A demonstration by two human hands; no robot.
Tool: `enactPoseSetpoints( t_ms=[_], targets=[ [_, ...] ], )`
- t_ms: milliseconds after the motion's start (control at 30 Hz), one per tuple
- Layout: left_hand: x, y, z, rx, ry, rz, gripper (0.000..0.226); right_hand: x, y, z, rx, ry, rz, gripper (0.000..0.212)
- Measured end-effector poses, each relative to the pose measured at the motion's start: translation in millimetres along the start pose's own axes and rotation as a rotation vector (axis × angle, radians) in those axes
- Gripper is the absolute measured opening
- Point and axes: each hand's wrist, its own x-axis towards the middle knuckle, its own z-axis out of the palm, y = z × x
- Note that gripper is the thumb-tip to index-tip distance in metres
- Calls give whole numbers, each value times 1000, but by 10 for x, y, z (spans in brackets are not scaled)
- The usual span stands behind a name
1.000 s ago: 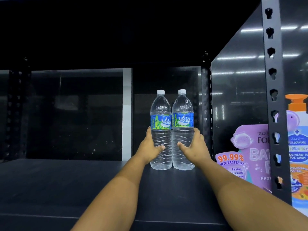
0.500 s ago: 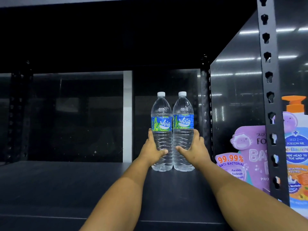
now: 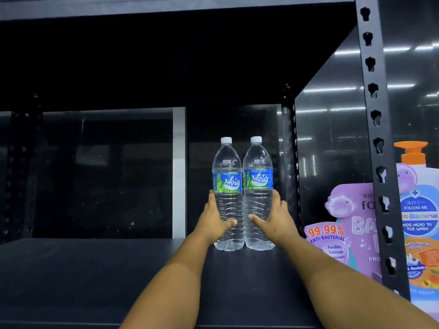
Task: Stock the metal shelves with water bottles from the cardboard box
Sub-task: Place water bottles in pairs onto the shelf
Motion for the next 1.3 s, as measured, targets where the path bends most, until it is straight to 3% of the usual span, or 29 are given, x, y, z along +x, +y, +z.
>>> enactPoseSetpoints(
  t_ms=[300,500,567,667,767,1300],
  targets=[
    [-56,-12,-49,101,-153,-49,117,-54,-34,-45,-128,-123,16,99],
    [-297,53,-156,240,-352,-108,126,-255,-54,-242,-237,-326,73,93],
    [-455,96,-161,287,-395,-135,113,-374,-89,-268,-302,-379,84,88],
    [-665,189,-157,418,-423,-142,77,-559,-195,-305,-396,-457,75,74],
    [-838,287,-184,504,-429,-141,61,-731,-324,-353,-460,-517,82,71],
    [-1455,674,-498,705,-485,-169,64,-1452,-827,-723,-696,-561,32,63]
  ],
)
